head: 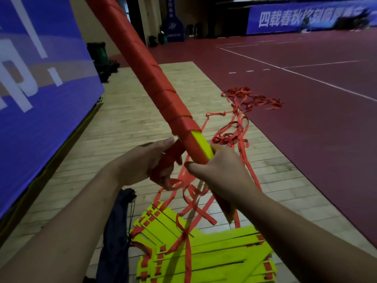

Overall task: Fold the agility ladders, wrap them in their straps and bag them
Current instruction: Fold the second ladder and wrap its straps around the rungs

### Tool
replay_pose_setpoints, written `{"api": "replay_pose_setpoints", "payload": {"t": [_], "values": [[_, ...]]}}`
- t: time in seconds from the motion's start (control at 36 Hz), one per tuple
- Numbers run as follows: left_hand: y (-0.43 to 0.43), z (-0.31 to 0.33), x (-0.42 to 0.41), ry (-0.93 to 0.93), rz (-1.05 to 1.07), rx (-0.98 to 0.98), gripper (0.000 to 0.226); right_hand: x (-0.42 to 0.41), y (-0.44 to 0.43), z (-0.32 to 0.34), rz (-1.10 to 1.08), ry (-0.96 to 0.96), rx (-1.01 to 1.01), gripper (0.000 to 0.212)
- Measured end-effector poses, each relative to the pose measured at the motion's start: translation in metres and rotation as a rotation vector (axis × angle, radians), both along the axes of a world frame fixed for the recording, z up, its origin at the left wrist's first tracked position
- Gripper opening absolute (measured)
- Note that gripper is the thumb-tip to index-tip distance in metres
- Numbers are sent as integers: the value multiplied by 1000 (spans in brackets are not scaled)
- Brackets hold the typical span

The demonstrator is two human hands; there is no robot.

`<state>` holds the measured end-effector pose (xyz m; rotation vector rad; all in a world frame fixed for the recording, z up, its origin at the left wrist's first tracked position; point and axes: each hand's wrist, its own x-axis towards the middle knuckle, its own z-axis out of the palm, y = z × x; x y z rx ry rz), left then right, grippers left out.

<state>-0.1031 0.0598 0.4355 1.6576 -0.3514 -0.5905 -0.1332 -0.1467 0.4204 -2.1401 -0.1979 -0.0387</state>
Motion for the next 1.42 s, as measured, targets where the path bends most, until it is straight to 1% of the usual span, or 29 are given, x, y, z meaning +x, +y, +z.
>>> {"api": "replay_pose_setpoints", "payload": {"t": [0.06, 0.08, 0.11, 0.19, 0.25, 0.31, 0.33, 0.39, 0.44, 0.5, 0.53, 0.58, 0.67, 0.69, 0.75, 0.83, 0.89, 0.94, 0.97, 1.03, 1.11, 1.17, 1.19, 1.25, 1.28, 1.33, 1.36, 1.39, 1.42], "values": [[-11, 6, -1, -52, 38, -66, 86, -3, -2, 0, -89, -116, -132, 31], [-20, 8, -2, -105, 91, -78, 81, -6, -2, -1, -116, -161, -185, 34], [-30, 9, -3, -169, 164, -68, 72, -9, -2, -3, -127, -202, -213, 35], [-46, 3, -4, -322, 405, -55, 48, -12, 2, -13, -71, -301, -168, 31], [-42, 1, -4, -362, 466, -80, 37, -12, 3, -17, 30, -294, -121, 27], [-31, 1, -3, -377, 432, -100, 31, -11, 2, -16, 128, -188, -22, 29], [-26, 2, -2, -372, 385, -120, 29, -11, 1, -12, 154, -94, 54, 32], [-19, 2, -3, -362, 286, -169, 27, -9, -3, -5, 218, 175, 281, 39], [-15, 2, -3, -353, 211, -206, 33, -8, -9, 1, 361, 443, 463, 39], [-14, 2, -4, -348, 155, -205, 45, -9, -13, 3, 498, 593, 485, 31], [-15, 2, -4, -346, 133, -186, 47, -10, -13, 2, 526, 610, 472, 27], [-17, 2, -5, -325, 106, -143, 54, -10, -12, 1, 500, 559, 435, 24], [-17, 4, -3, -167, 169, -156, 92, -10, -12, 6, 369, 372, 341, 20], [-15, 3, -1, -109, 186, -165, 101, -9, -11, 8, 337, 324, 325, 20], [-13, -2, 1, -45, 182, -124, 106, -6, -11, 8, 276, 254, 291, 20], [-22, -6, 1, -16, 207, 31, 101, 0, -8, -2, 100, 175, 134, 22], [-34, -4, 1, -44, 223, 48, 96, 1, -6, -6, -30, 63, -93, 24], [-50, -1, -1, -102, 239, 47, 84, -2, -4, -6, -160, -65, -338, 25], [-57, -2, -2, -140, 270, 55, 78, -5, -3, -6, -206, -119, -422, 26], [-69, -7, -3, -221, 376, 73, 63, -10, 0, -8, -211, -175, -466, 27], [-68, -13, 0, -225, 522, -33, 48, -13, 9, -21, -94, -211, -307, 31], [-52, -14, 3, -232, 497, -124, 40, -11, 10, -18, -3, -144, -158, 35], [-43, -13, 3, -248, 431, -152, 37, -10, 7, -13, 62, -41, -51, 37], [-25, -8, 2, -259, 269, -222, 37, -6, -4, -1, 235, 245, 172, 43], [-19, -5, 1, -252, 204, -248, 42, -6, -10, 2, 333, 383, 245, 43], [-13, -2, 0, -225, 124, -268, 60, -9, -17, 4, 516, 617, 385, 36], [-12, -1, 0, -216, 103, -268, 66, -11, -18, 3, 579, 704, 459, 31], [-12, -2, -1, -213, 96, -263, 66, -12, -16, 1, 613, 748, 511, 27], [-12, -3, -1, -211, 94, -265, 62, -13, -14, -1, 615, 749, 534, 23]]}}
